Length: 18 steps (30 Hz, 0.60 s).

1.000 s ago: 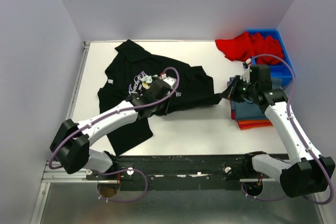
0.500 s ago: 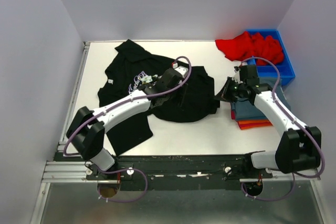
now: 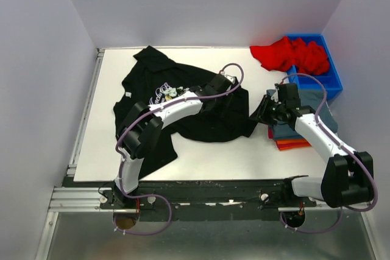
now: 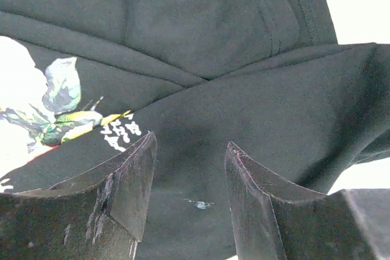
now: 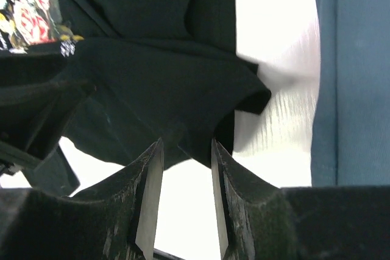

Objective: Fold and stack the t-shirts
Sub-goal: Flatten out the tshirt

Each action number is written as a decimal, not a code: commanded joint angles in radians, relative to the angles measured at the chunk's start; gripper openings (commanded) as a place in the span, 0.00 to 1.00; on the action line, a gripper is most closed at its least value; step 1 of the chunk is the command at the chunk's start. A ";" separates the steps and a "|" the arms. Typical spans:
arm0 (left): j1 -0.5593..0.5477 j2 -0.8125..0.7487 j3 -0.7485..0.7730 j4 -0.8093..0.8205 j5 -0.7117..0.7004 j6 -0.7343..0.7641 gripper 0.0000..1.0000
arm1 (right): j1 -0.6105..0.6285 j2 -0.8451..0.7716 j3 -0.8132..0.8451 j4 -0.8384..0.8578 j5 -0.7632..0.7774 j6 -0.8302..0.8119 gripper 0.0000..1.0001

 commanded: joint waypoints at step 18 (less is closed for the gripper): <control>0.005 -0.309 -0.284 0.016 -0.001 -0.016 0.59 | -0.006 0.027 -0.167 0.120 0.029 -0.026 0.28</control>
